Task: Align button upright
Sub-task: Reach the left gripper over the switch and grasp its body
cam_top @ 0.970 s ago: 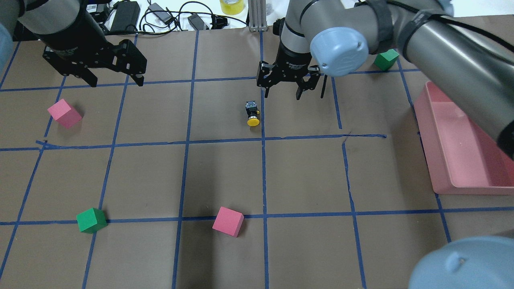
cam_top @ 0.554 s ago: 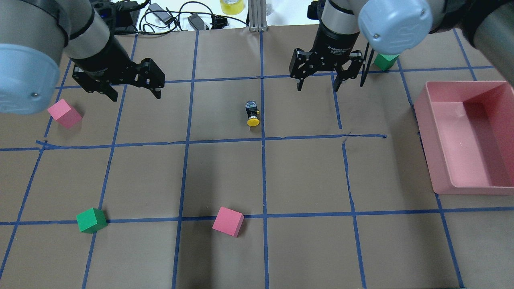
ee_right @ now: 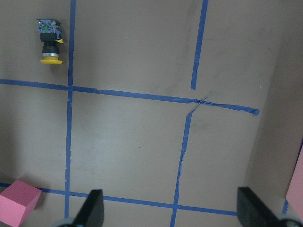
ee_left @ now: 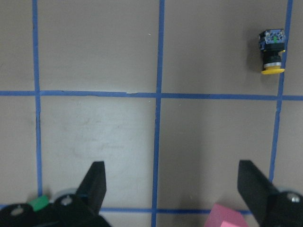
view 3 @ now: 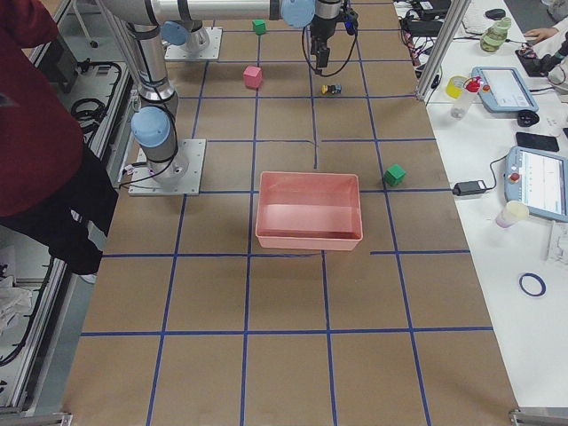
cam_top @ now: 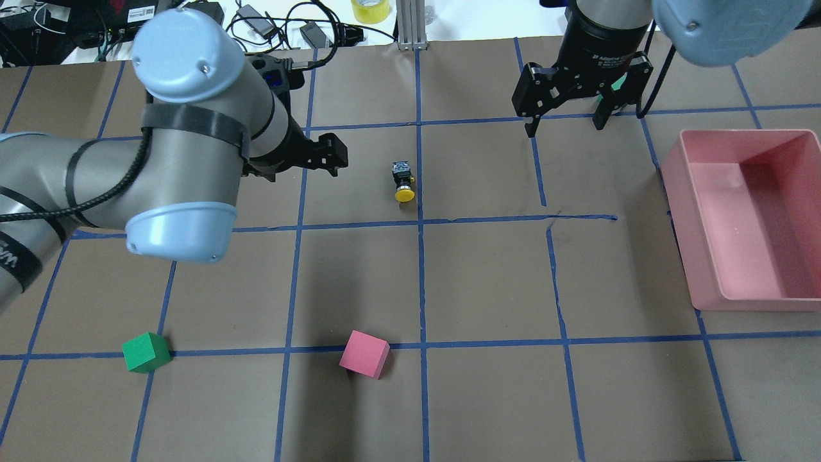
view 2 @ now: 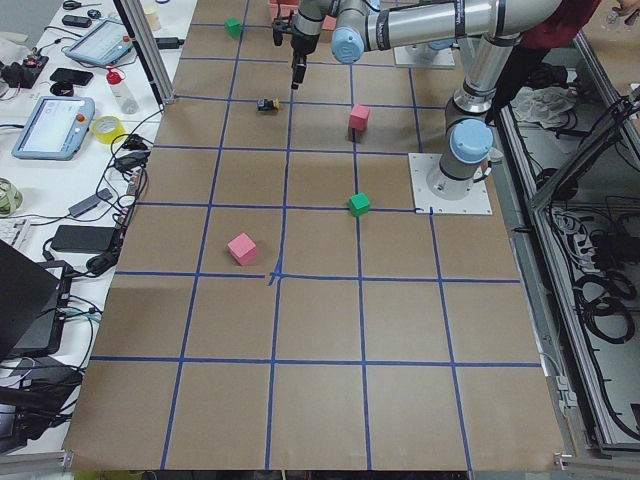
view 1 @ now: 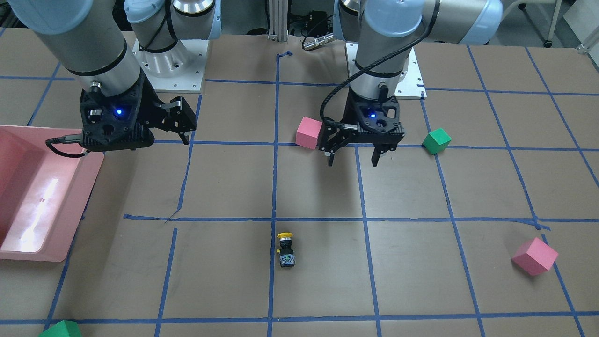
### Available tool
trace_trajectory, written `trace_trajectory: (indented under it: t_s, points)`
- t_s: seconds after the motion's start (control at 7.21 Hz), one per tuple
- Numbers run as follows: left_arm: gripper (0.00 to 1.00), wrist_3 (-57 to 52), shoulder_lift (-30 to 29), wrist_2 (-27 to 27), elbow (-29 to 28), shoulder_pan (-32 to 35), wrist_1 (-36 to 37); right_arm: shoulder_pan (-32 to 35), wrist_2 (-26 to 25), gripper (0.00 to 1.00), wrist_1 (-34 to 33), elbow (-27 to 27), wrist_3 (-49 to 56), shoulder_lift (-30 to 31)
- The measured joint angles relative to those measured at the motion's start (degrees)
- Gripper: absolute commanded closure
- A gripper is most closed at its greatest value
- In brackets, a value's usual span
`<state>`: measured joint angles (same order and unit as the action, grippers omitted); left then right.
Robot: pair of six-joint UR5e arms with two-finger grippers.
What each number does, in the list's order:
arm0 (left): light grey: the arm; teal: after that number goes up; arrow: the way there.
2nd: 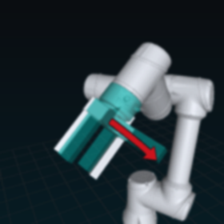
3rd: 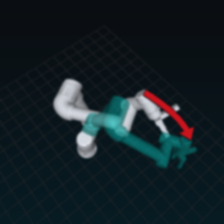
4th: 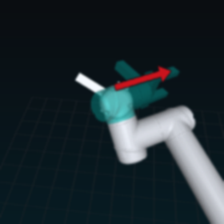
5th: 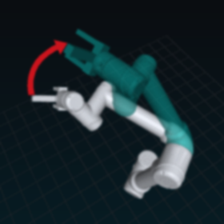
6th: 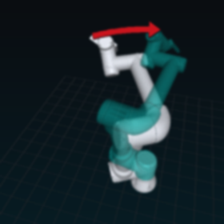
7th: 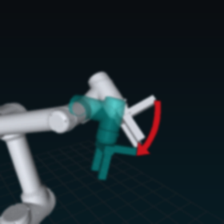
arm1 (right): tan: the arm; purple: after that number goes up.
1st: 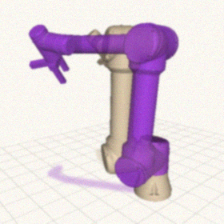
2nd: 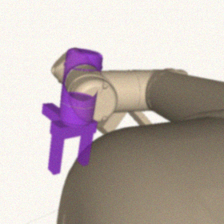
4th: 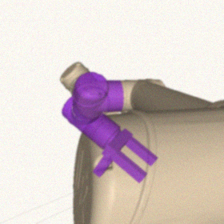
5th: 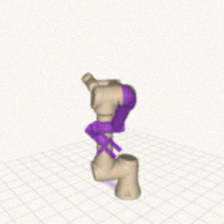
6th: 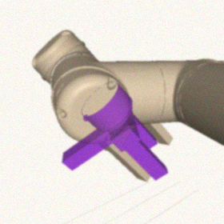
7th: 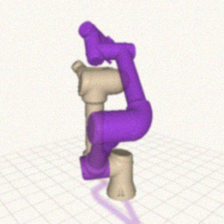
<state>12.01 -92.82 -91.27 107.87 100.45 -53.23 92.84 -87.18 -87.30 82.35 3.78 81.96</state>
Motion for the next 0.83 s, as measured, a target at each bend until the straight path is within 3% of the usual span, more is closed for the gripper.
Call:
trace_trajectory:
  t_s: [0.83]
  points:
    - [0.0,0.9,-13.3,-4.5,9.6,4.8,38.2,-1.3,-0.4,0.0,0.7,-0.3,0.4,3.1]
